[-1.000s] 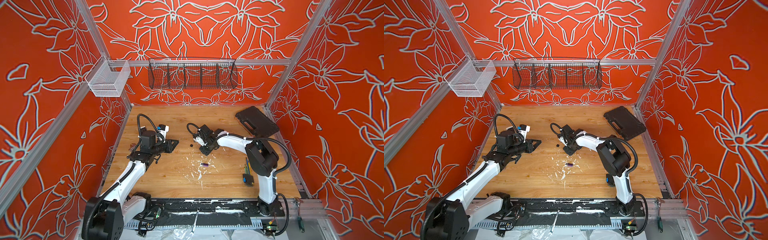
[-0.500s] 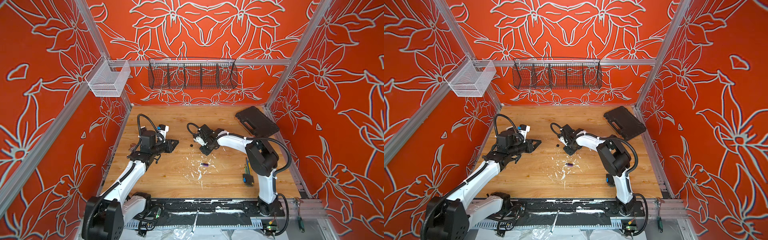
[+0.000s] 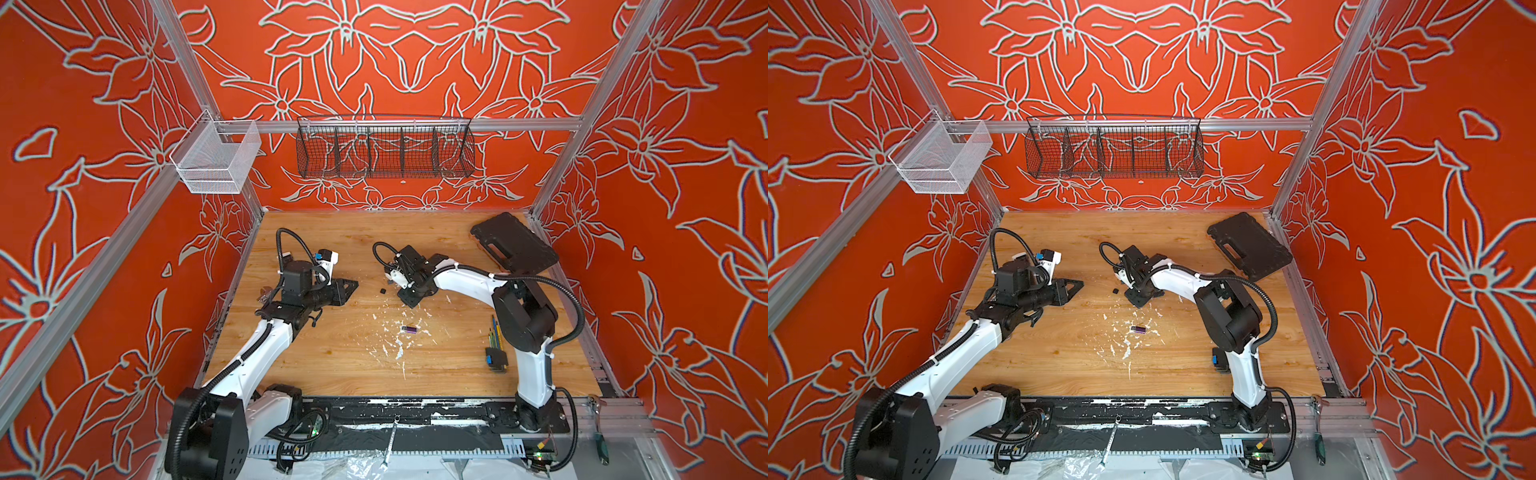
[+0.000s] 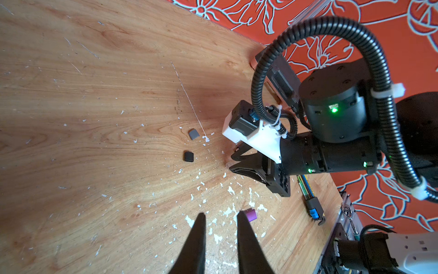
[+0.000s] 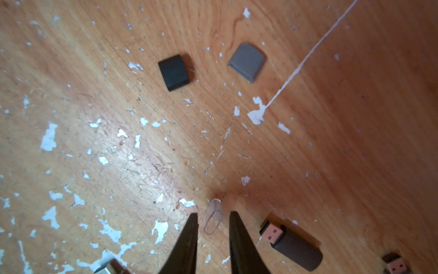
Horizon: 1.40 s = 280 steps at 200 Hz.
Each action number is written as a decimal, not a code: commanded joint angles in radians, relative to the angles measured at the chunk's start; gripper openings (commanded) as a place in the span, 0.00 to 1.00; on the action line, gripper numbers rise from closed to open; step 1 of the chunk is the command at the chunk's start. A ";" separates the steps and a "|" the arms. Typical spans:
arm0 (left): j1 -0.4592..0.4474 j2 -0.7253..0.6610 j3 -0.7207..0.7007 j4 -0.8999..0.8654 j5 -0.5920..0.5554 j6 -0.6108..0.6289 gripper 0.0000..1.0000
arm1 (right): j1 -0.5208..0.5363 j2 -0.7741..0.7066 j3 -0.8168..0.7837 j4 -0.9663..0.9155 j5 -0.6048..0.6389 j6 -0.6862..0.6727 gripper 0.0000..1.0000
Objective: Close the usb drive cover
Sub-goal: Pick up the cover from the center of the board.
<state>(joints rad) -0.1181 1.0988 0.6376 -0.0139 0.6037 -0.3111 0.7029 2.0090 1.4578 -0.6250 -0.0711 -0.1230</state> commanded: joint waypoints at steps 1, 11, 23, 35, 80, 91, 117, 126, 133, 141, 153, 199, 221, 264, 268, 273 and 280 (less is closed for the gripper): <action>-0.003 0.003 0.011 0.014 0.013 0.004 0.23 | 0.004 0.026 0.034 -0.046 -0.009 0.008 0.26; -0.003 0.003 0.012 0.013 0.014 0.006 0.23 | 0.004 0.031 0.038 -0.053 -0.007 0.005 0.26; -0.003 0.002 0.011 0.011 0.013 0.008 0.23 | 0.004 0.035 0.038 -0.055 -0.003 0.008 0.26; -0.003 0.001 0.012 0.010 0.013 0.008 0.23 | 0.004 0.036 0.039 -0.056 -0.006 0.011 0.24; -0.003 -0.001 0.010 0.006 0.012 0.012 0.23 | 0.004 0.045 0.050 -0.065 -0.011 0.015 0.17; -0.003 -0.003 0.009 0.004 0.011 0.013 0.23 | 0.004 0.039 0.047 -0.061 -0.010 0.016 0.16; -0.003 -0.008 0.005 0.004 0.011 0.012 0.23 | 0.003 0.024 0.044 -0.056 -0.013 0.016 0.12; -0.004 -0.008 0.005 0.004 0.012 0.011 0.23 | 0.004 0.016 0.044 -0.052 -0.020 0.014 0.11; -0.003 -0.005 0.007 0.005 0.018 0.008 0.23 | 0.004 0.007 0.039 -0.045 -0.029 0.018 0.10; -0.003 -0.002 0.007 0.009 0.026 0.001 0.23 | 0.000 -0.005 0.036 -0.035 -0.048 0.025 0.10; -0.003 0.004 0.007 0.022 0.046 -0.017 0.25 | -0.013 -0.037 0.021 0.000 -0.108 0.040 0.09; -0.003 0.051 -0.022 0.215 0.212 -0.160 0.29 | -0.078 -0.193 -0.062 0.236 -0.458 0.122 0.09; -0.003 0.081 -0.027 0.299 0.273 -0.214 0.31 | -0.099 -0.238 -0.078 0.319 -0.578 0.156 0.09; -0.003 0.107 -0.045 0.464 0.360 -0.302 0.38 | -0.135 -0.283 -0.124 0.529 -0.780 0.299 0.08; -0.003 0.112 -0.046 0.479 0.364 -0.310 0.38 | -0.135 -0.285 -0.125 0.542 -0.792 0.307 0.09; -0.003 0.119 -0.046 0.498 0.372 -0.322 0.38 | -0.135 -0.286 -0.124 0.555 -0.807 0.316 0.09; -0.003 0.131 -0.044 0.529 0.384 -0.341 0.37 | -0.135 -0.286 -0.122 0.576 -0.830 0.333 0.09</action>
<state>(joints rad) -0.1181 1.2034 0.5968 0.3573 0.9039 -0.5739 0.5709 1.7378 1.3537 -0.1841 -0.7456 0.1139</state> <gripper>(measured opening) 0.375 0.102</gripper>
